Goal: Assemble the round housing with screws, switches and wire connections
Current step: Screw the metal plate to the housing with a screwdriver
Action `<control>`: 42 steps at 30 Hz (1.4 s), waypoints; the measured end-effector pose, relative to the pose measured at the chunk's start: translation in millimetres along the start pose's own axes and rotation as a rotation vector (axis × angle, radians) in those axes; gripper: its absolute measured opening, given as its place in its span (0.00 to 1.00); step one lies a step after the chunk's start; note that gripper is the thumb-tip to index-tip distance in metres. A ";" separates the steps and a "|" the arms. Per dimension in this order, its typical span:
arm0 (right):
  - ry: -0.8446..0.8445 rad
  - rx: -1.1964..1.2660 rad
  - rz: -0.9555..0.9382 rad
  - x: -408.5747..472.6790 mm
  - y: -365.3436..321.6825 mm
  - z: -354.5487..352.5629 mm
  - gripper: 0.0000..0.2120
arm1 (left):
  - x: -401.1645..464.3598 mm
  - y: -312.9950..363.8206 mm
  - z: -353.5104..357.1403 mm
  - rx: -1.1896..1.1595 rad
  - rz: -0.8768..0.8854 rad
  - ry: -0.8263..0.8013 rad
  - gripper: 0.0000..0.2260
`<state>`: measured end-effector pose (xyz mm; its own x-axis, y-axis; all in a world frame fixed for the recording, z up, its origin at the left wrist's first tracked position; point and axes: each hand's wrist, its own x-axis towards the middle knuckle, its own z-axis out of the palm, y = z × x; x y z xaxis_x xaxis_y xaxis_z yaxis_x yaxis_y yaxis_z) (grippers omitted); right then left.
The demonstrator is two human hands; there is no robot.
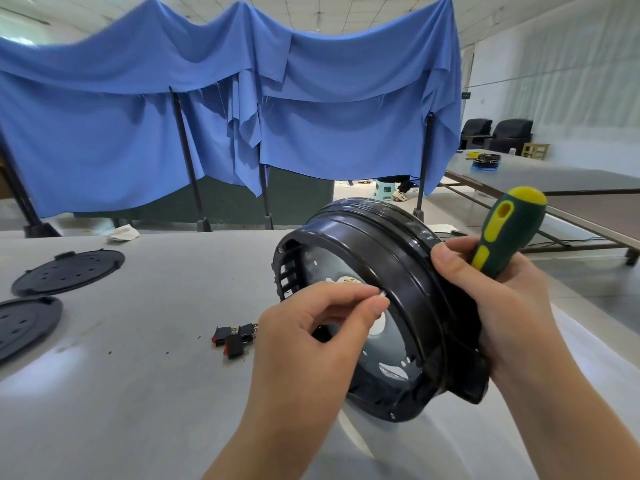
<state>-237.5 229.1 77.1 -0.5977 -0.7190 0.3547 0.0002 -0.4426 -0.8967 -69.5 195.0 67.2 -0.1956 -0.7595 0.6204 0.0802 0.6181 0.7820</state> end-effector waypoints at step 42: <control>0.024 -0.668 -0.579 -14.0 21.1 24.9 0.12 | 0.0 -54.9 -7.3 -0.803 -0.923 -0.123 0.17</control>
<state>-209.2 216.5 59.8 -0.3752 -0.4645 0.8022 -0.7718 -0.3227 -0.5479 -66.7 159.6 24.7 -0.5853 -0.7948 -0.1606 0.4331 -0.4739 0.7667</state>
